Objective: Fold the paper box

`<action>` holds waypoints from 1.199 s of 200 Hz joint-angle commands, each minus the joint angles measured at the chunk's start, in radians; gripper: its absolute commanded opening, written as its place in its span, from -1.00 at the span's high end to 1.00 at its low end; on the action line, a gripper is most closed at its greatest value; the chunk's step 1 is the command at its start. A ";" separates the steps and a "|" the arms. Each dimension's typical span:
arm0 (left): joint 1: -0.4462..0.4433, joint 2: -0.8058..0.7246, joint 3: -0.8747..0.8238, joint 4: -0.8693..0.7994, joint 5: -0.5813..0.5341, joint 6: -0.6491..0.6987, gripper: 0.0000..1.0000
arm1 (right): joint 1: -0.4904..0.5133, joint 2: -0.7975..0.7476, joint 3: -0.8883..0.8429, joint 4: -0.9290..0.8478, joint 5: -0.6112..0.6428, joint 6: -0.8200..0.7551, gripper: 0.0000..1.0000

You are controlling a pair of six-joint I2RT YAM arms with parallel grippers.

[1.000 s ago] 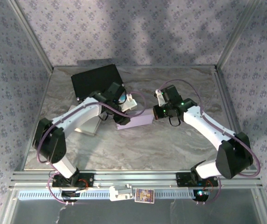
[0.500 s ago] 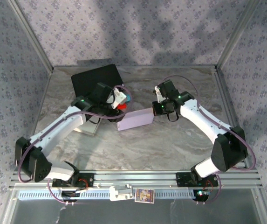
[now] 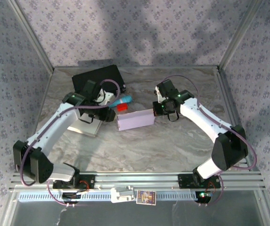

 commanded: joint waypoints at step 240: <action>-0.111 0.148 0.109 -0.002 -0.160 0.095 0.62 | 0.002 0.034 0.037 -0.057 -0.001 0.023 1.00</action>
